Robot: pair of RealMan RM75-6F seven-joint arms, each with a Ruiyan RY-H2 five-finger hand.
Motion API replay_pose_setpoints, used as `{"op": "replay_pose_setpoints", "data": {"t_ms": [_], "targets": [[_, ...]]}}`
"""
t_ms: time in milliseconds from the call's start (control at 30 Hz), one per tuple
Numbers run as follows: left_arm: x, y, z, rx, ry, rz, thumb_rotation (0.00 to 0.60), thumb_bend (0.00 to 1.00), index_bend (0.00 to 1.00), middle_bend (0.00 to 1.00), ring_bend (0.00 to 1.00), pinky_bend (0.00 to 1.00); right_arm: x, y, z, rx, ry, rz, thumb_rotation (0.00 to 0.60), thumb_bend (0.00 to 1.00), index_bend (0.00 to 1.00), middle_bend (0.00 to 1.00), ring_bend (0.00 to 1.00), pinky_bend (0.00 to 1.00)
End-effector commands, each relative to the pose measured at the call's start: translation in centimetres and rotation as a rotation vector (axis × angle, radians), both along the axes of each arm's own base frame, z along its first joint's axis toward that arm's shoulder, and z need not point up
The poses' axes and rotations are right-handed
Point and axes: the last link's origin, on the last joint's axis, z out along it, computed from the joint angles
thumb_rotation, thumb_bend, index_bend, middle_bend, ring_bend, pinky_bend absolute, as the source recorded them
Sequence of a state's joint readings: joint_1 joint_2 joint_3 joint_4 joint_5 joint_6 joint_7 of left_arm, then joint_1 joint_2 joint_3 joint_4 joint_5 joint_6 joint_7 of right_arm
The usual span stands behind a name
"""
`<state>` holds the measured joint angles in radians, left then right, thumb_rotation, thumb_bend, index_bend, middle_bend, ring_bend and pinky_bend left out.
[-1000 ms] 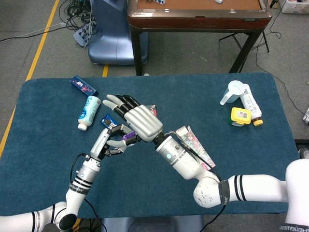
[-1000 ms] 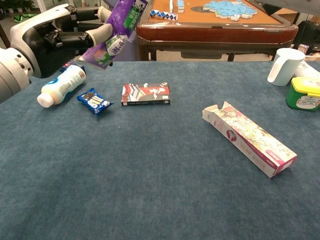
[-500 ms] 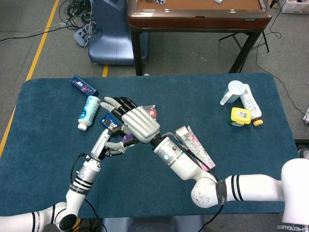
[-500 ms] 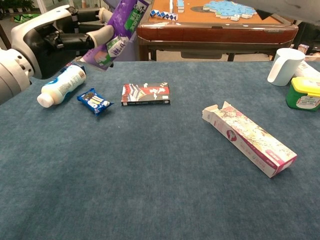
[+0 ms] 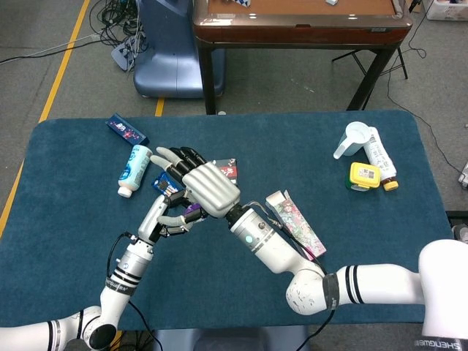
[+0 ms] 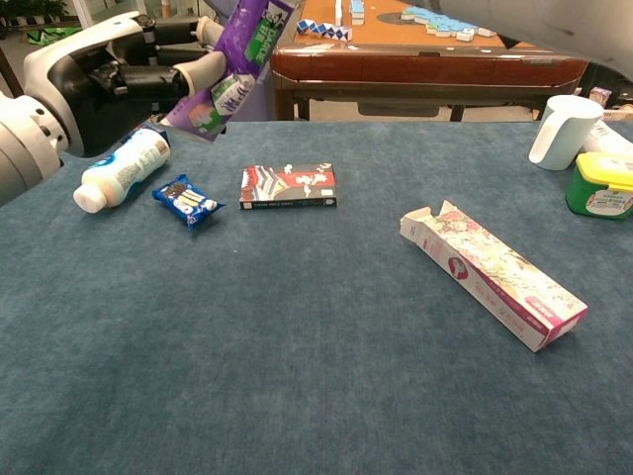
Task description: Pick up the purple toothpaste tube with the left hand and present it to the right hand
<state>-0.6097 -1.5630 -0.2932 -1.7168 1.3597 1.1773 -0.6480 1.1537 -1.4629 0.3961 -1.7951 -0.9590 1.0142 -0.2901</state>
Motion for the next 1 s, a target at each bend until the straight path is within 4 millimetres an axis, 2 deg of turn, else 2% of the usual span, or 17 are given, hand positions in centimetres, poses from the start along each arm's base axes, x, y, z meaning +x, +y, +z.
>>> {"op": "replay_pose_setpoints", "data": {"t_ms": [33, 1000], "targets": [[0.06, 0.0, 0.02, -0.015, -0.011, 0.005, 0.6, 0.46, 0.59, 0.71, 0.48, 0.48, -0.03, 0.02, -0.13, -0.011, 0.005, 0.004, 0.124, 0.1, 0.0, 0.0, 0.0, 0.0], [0.03, 0.03, 0.02, -0.143, -0.068, 0.044, 0.6, 0.46, 0.59, 0.71, 0.48, 0.48, 0.6, 0.16, -0.34, -0.094, -0.002, 0.07, 0.124, 0.1, 0.0, 0.0, 0.0, 0.0]]}}
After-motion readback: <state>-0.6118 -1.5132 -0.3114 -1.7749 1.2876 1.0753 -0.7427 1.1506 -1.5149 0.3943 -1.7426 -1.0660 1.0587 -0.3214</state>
